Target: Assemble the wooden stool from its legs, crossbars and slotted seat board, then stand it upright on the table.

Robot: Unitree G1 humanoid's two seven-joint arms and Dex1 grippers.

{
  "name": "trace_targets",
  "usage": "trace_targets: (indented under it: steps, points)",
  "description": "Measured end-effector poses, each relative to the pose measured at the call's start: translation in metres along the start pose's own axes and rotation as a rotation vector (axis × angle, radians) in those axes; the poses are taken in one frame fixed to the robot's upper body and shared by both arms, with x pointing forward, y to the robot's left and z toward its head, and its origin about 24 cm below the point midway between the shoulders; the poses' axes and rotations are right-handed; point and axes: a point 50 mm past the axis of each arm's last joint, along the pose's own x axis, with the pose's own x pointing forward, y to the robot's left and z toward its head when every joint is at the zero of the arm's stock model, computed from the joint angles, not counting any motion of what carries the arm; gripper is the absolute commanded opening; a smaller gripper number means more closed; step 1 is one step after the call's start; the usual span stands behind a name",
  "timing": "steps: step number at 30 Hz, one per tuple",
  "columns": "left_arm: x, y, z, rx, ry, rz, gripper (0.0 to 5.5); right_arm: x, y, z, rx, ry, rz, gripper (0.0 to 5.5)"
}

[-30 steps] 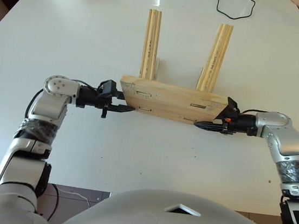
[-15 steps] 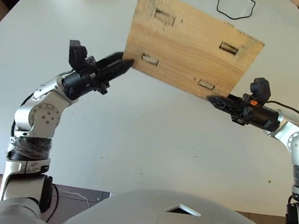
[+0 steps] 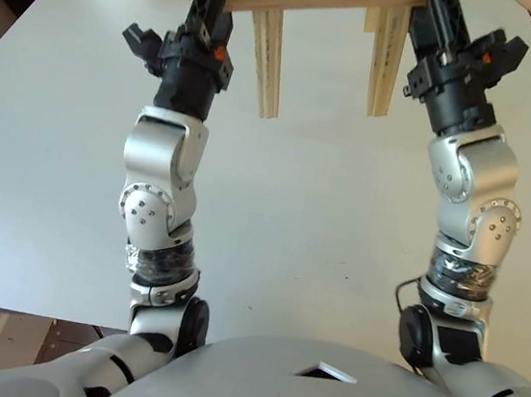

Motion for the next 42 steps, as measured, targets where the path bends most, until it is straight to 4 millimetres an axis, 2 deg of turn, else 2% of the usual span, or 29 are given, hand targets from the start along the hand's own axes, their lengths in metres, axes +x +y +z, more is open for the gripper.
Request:
trace_targets:
  steps: [2,6,16,17,23,26,30,31,35,37,39,42]
  points:
    - [0.006,0.002,0.0,-0.076,-0.04,0.095,1.29,0.004,-0.002,-0.006,0.055,-0.048,-0.088,1.37]
    - [0.009,0.022,0.006,-0.084,-0.085,0.254,1.29,-0.001,-0.021,-0.013,0.067,-0.078,-0.252,1.37]
    - [0.009,0.029,0.0,0.055,-0.077,0.257,1.29,-0.014,-0.039,-0.014,-0.067,-0.119,-0.332,1.3]
    - [0.009,0.03,0.0,0.067,-0.073,0.249,1.64,-0.015,-0.04,-0.014,-0.082,-0.116,-0.327,1.66]
    - [0.0,0.037,0.016,0.099,-0.116,0.222,2.55,-0.024,-0.045,-0.005,-0.198,-0.149,-0.269,2.62]
    - [0.001,0.037,0.015,0.125,-0.115,0.208,2.59,-0.027,-0.046,-0.003,-0.228,-0.16,-0.271,3.04]
    - [0.0,0.035,0.016,0.201,-0.11,0.181,2.59,-0.031,-0.046,-0.002,-0.309,-0.163,-0.285,3.04]
    - [-0.001,0.036,0.018,0.239,-0.112,0.19,2.59,-0.032,-0.045,-0.002,-0.349,-0.161,-0.285,3.04]
    - [-0.01,0.053,0.034,0.456,-0.162,0.285,2.59,-0.041,-0.036,0.005,-0.688,-0.163,-0.303,3.04]
    - [-0.016,0.064,0.047,0.657,-0.217,0.374,2.59,-0.047,-0.034,0.014,-0.916,-0.192,-0.337,3.04]
    - [-0.023,0.071,0.06,0.843,-0.277,0.457,2.59,-0.05,-0.032,0.021,-1.07,-0.225,-0.365,3.04]
    - [-0.026,0.068,0.071,1.164,-0.361,0.496,2.59,-0.049,-0.029,0.039,-1.386,-0.327,-0.441,3.04]
